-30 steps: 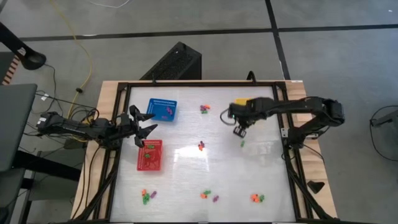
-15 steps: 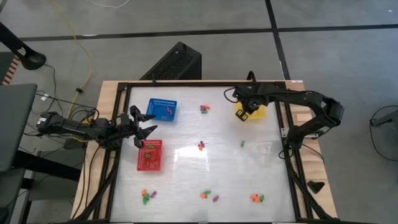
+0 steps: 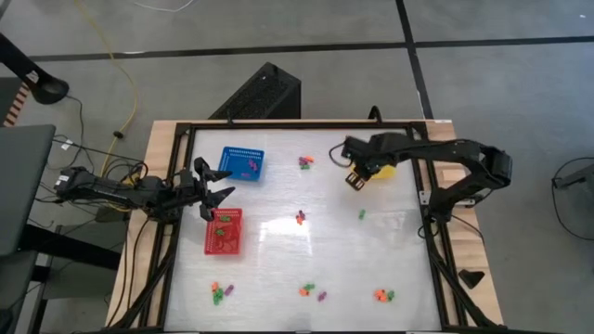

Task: Sort Halloween decoration
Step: Put the violet skeleton toy into the blue bin

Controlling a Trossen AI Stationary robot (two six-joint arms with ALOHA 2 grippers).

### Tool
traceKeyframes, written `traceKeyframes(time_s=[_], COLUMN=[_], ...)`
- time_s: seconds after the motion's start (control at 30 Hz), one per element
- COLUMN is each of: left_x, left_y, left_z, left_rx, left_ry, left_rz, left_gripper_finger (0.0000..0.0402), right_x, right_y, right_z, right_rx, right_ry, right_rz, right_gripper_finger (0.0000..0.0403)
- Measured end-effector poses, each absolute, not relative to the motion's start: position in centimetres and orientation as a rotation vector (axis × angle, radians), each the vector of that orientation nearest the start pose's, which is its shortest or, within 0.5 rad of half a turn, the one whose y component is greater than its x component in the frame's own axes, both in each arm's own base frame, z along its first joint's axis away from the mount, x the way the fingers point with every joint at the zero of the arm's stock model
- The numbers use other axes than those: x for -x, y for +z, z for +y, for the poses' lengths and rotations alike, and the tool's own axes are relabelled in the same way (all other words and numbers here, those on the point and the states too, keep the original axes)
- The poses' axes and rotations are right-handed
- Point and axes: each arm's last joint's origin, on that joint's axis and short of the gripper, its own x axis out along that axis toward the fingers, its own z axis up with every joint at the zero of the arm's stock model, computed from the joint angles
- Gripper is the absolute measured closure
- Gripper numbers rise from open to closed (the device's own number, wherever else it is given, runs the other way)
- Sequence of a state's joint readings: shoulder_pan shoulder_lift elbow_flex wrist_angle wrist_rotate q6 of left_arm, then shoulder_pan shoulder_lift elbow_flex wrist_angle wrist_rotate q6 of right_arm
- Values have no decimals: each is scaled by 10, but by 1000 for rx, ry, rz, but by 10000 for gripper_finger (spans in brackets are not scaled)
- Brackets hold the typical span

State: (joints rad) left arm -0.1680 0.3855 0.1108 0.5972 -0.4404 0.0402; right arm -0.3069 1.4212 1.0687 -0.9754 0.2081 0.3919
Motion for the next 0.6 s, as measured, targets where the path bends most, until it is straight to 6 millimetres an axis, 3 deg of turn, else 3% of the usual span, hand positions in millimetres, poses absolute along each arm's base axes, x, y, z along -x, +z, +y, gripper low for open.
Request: traceKeyframes(time_s=[0.23, 0.33, 0.47, 0.6], left_x=[-117, -117, -117, -117], left_y=[224, 224, 224, 224], left_z=[-7, -7, -7, -7], left_rx=[44, 38, 43, 54], left_ry=[279, 280, 289, 282], left_rz=[-301, -298, -300, -305], left_gripper_finger=[175, 175, 175, 175], right_x=[-290, -310, -329, -344], right_y=[255, 258, 251, 236], right_z=[-19, -4, -16, -43], right_rx=[-261, -151, -117, -142], right_ry=[-430, -400, -414, -442], right_rz=[887, 730, 644, 682], right_gripper_finger=[274, 275, 275, 271])
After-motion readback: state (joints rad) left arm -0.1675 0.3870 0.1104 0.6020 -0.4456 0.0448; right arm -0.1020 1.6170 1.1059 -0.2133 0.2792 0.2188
